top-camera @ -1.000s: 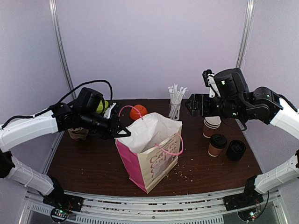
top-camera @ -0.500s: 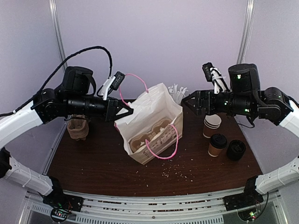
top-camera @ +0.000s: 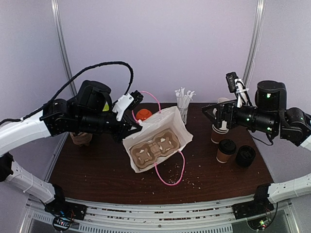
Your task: Pack the takeout coffee
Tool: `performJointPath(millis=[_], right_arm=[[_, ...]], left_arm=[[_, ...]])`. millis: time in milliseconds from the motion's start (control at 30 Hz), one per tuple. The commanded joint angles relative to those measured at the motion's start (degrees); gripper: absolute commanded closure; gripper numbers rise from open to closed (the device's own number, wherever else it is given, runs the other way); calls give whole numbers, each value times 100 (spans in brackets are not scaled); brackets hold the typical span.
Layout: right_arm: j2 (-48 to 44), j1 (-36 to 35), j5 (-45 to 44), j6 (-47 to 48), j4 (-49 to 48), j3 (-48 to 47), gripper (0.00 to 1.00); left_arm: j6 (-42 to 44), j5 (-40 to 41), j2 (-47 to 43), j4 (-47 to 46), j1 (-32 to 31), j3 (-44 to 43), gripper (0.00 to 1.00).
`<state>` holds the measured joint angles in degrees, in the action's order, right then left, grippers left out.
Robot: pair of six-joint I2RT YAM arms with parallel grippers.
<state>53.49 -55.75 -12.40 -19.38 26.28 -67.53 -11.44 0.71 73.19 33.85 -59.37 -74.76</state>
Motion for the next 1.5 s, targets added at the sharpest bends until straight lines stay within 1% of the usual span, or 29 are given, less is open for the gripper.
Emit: performJointPath(millis=[0,200,300,400,600,733,933,1167,1467], right_arm=[[-67,-22,-498,92,-409,320,9],[-74,-20,-737,76,-715,768,9],[7,-16,-793,59,-840,873,9],[66,-12,-799,32,-948,939,9],[94,-7,-811,30,-998,1014,9],[83,-9,-799,30,-1026,1098,9],[-46,-13,-980,15,-1068,1314,8],[-76,-7,-983,47,-1090,1392,8],[-111,-9,-1023,57,-1051,1374,8]], left_arm=[[489,375,-101,-496,-94,284,100],[742,732,-199,-686,-262,714,100],[844,909,-251,-782,-490,875,100],[869,910,-256,-765,-642,922,100],[703,776,-343,-765,-955,817,100],[679,828,-327,-765,-1086,863,100],[599,1202,-178,-759,-1516,753,100],[573,1624,139,-673,-1990,592,100],[535,1766,136,-632,-2078,524,100]])
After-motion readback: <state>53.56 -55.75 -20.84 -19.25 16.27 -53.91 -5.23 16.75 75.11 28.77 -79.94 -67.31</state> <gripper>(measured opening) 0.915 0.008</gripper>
